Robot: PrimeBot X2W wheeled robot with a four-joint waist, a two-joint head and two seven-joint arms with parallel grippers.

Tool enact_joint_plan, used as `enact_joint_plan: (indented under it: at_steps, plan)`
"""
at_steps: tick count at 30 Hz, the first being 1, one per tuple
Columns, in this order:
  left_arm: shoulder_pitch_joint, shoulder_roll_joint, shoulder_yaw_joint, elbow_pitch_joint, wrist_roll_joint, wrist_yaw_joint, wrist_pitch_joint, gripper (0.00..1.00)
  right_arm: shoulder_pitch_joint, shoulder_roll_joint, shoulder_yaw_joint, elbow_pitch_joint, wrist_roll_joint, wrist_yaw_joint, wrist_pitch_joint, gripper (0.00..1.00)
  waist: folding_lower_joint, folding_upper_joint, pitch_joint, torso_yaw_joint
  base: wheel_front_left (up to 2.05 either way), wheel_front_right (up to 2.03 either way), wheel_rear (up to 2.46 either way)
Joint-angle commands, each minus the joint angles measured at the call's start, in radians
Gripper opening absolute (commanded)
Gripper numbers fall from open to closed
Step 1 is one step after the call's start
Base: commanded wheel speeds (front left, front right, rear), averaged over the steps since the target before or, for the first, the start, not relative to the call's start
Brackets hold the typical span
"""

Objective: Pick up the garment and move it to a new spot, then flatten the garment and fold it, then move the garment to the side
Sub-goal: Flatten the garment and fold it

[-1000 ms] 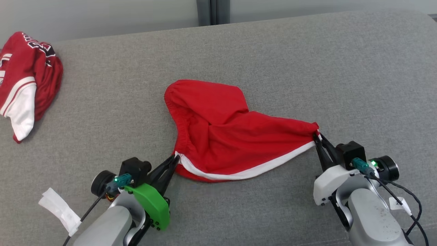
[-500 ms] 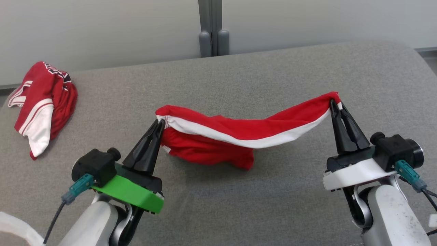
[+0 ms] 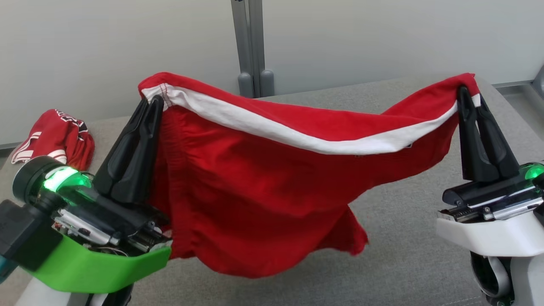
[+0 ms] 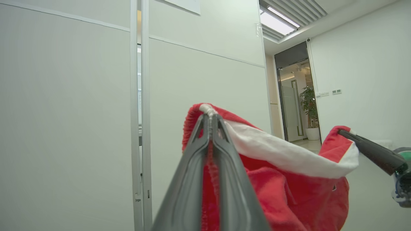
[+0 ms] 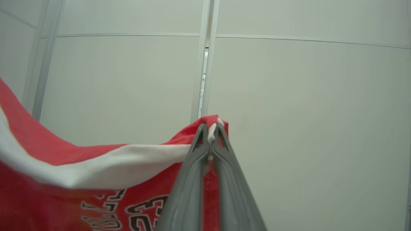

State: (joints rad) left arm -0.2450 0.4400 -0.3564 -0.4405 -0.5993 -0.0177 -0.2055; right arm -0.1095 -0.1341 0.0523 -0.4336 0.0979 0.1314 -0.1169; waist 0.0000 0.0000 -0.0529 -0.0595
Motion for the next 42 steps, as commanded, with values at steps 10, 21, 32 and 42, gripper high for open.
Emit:
enact_joint_plan:
  at_steps: [10,21,32,42]
  plan:
    - [-0.201,0.014,-0.012,0.154,-0.121,-0.060,0.144,0.00,-0.176,-0.023,0.077,0.181,0.004,-0.001,0.044,0.00,0.0000,0.0000,0.154,-0.022,0.00,0.00,0.00]
    - [-0.841,-0.084,0.029,0.554,-0.178,-0.106,0.120,0.00,-0.899,-0.004,0.028,0.647,-0.097,-0.001,-0.086,0.00,0.0000,0.0000,0.444,-0.031,0.00,0.00,0.00]
    - [-0.767,-0.134,-0.069,0.816,-0.207,-0.114,-0.039,0.00,-0.864,0.080,-0.012,0.939,-0.119,-0.001,-0.149,0.00,0.0000,0.0000,0.599,-0.025,0.00,0.00,0.00]
    - [-0.448,-0.129,-0.059,0.665,-0.245,-0.114,-0.060,0.00,-0.576,0.083,-0.010,0.799,0.030,-0.001,-0.149,0.00,0.0000,0.0000,0.533,-0.022,0.00,0.00,0.00]
